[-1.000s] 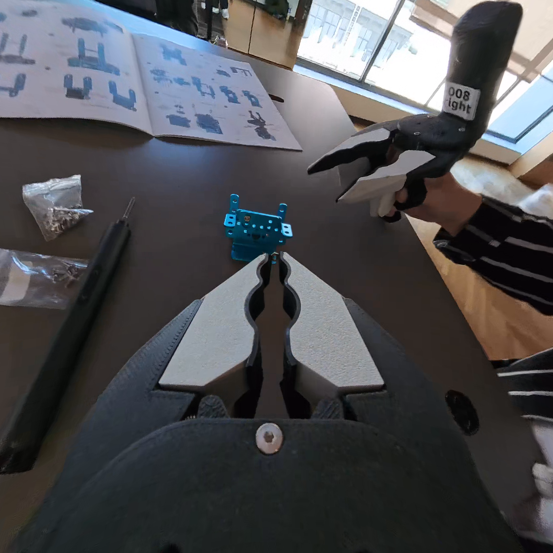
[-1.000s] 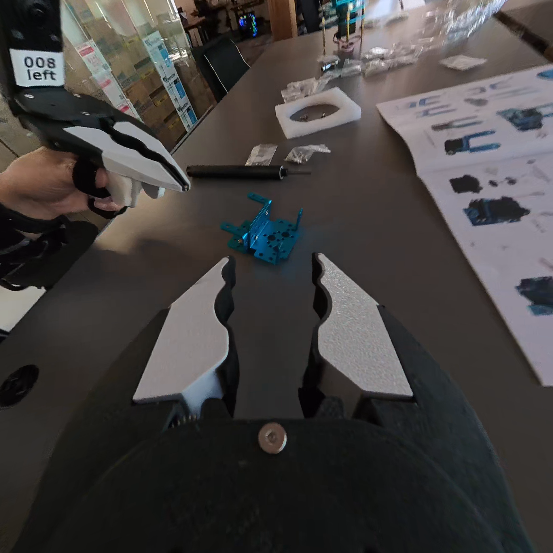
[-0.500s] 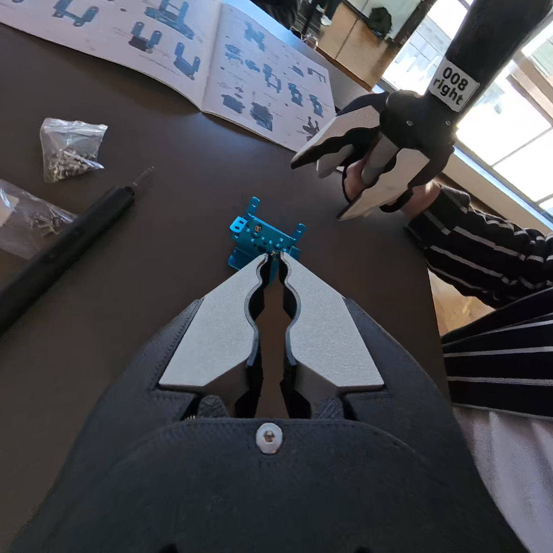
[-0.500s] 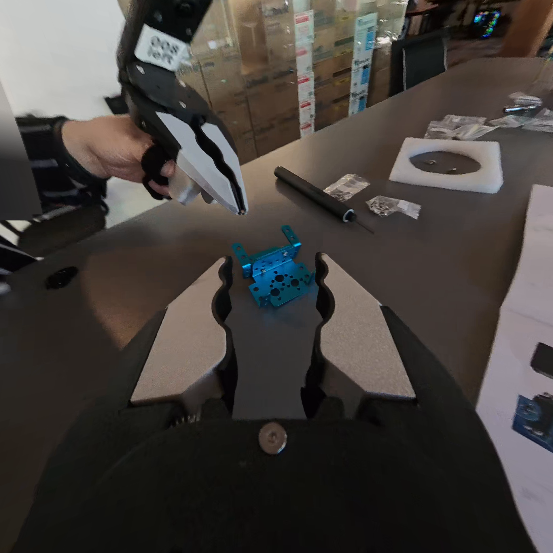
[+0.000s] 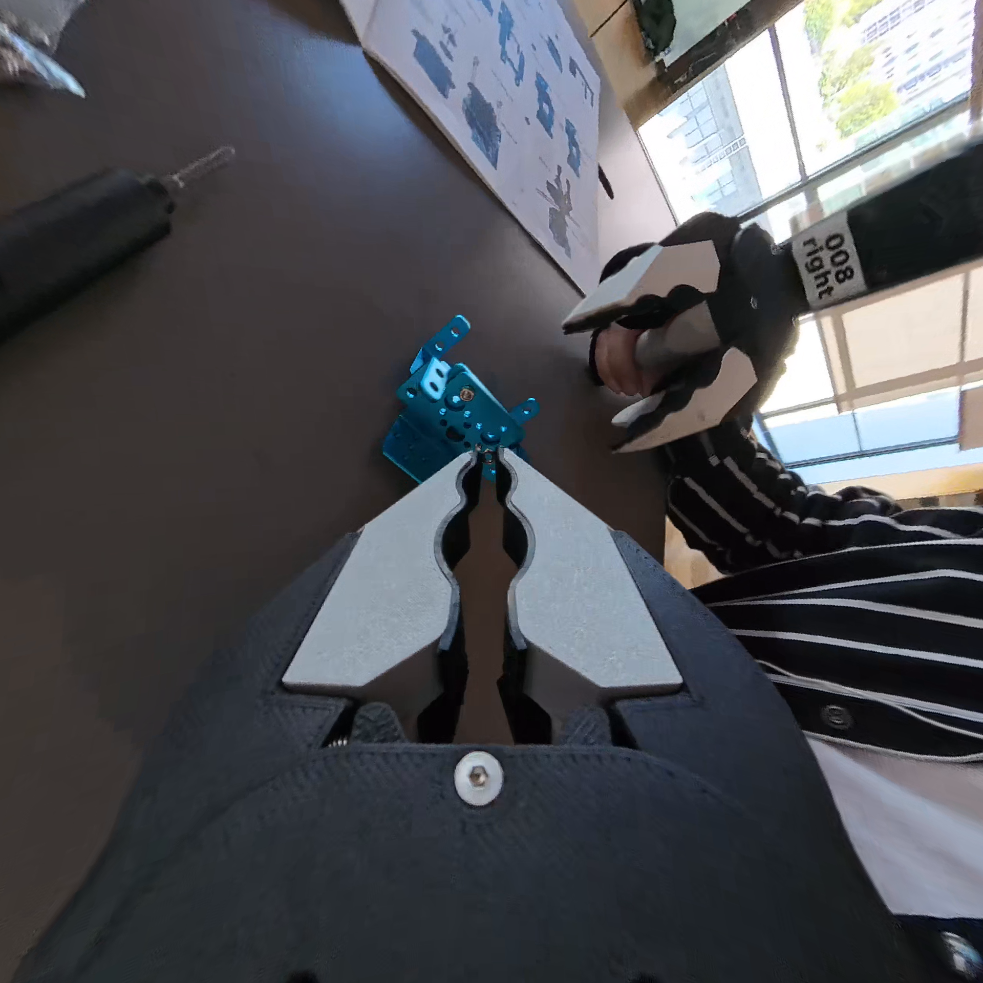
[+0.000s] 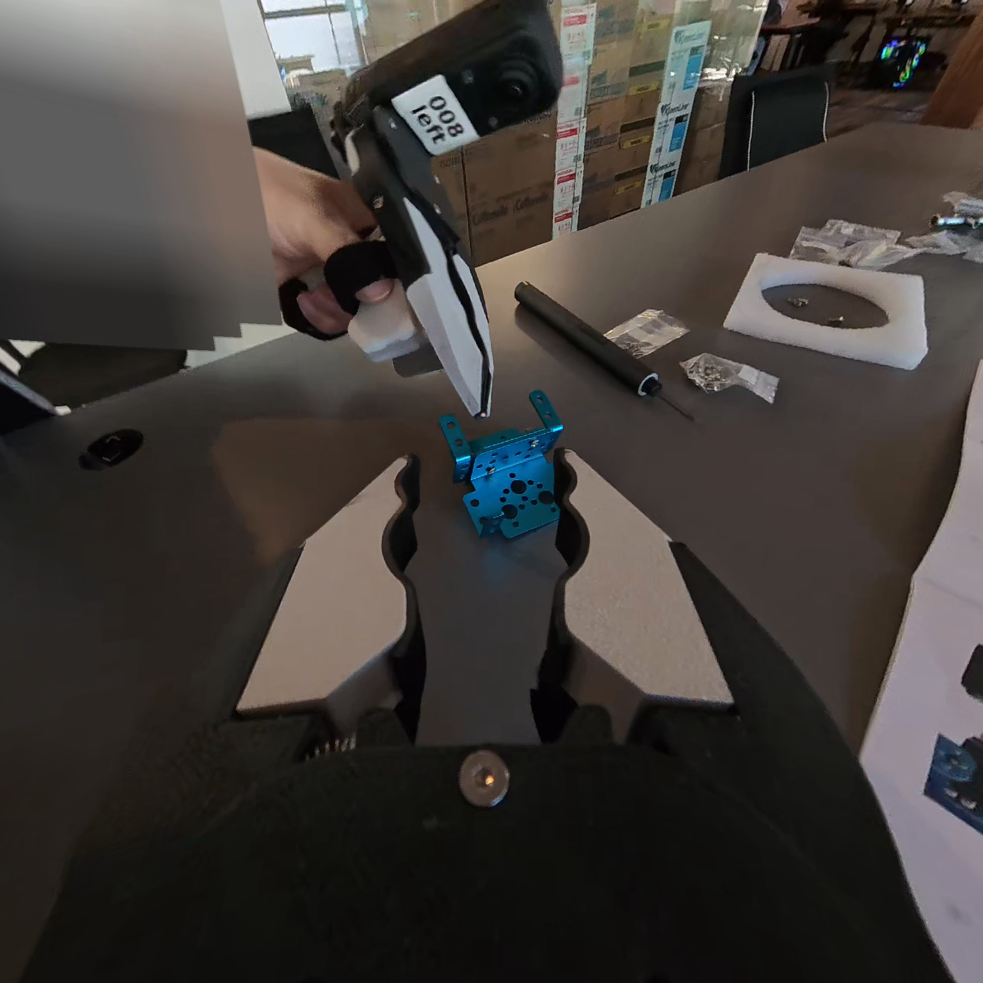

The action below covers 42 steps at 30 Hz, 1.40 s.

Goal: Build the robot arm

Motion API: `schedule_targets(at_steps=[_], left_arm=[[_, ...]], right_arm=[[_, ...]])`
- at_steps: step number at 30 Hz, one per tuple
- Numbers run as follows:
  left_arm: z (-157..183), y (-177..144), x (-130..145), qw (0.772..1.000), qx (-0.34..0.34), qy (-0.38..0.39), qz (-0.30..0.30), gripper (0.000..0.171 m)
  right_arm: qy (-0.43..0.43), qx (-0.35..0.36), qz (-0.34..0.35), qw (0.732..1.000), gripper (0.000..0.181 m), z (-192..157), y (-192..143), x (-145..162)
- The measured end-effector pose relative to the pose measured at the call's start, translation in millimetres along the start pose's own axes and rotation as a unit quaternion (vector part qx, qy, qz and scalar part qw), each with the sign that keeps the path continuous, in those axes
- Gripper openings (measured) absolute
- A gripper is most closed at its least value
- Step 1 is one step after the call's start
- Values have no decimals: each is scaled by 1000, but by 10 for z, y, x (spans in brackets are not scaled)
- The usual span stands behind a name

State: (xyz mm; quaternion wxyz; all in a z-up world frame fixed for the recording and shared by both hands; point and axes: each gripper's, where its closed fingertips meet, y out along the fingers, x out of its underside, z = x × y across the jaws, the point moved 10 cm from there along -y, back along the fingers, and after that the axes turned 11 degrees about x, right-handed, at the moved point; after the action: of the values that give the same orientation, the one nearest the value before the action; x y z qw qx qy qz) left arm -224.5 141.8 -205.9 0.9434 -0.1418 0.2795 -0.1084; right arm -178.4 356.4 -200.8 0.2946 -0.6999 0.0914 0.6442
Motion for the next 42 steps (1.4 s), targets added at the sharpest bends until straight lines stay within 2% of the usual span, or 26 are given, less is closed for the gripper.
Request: schedule_targets(at_steps=[7, 11, 15, 18, 21, 26, 30, 34, 42], left_arm=[[-68, -7, -31, 992, 33, -121, 17, 4], [-130, -23, 7, 985, 30, -170, 31, 3], [-159, -16, 27, 976, 39, -208, 46, 4], [-153, 17, 37, 972, 46, -225, 51, 4], [-149, 33, 35, 969, 52, -235, 57, 4], [-183, 40, 62, 965, 45, -250, 64, 4], [-202, 76, 59, 963, 45, -258, 64, 4], [-213, 92, 54, 963, 36, -260, 58, 4], [-190, 133, 116, 959, 45, -274, 63, 4]], right_arm=[[-74, -31, -23, 997, 53, -12, 86, 4], [-93, -44, -67, 992, 57, 16, 130, 23], [-125, -87, -106, 983, 61, 47, 134, -7], [-121, -106, -104, 981, 62, 177, 182, -43], [-86, -130, -61, 986, 63, 254, 258, -46], [-113, -132, -52, 983, 63, 258, 308, -17], [-104, -129, -62, 984, 56, 262, 327, -14], [-90, -150, -77, 982, 39, 228, 336, -3], [-94, -128, -85, 984, 30, 132, 388, -5]])
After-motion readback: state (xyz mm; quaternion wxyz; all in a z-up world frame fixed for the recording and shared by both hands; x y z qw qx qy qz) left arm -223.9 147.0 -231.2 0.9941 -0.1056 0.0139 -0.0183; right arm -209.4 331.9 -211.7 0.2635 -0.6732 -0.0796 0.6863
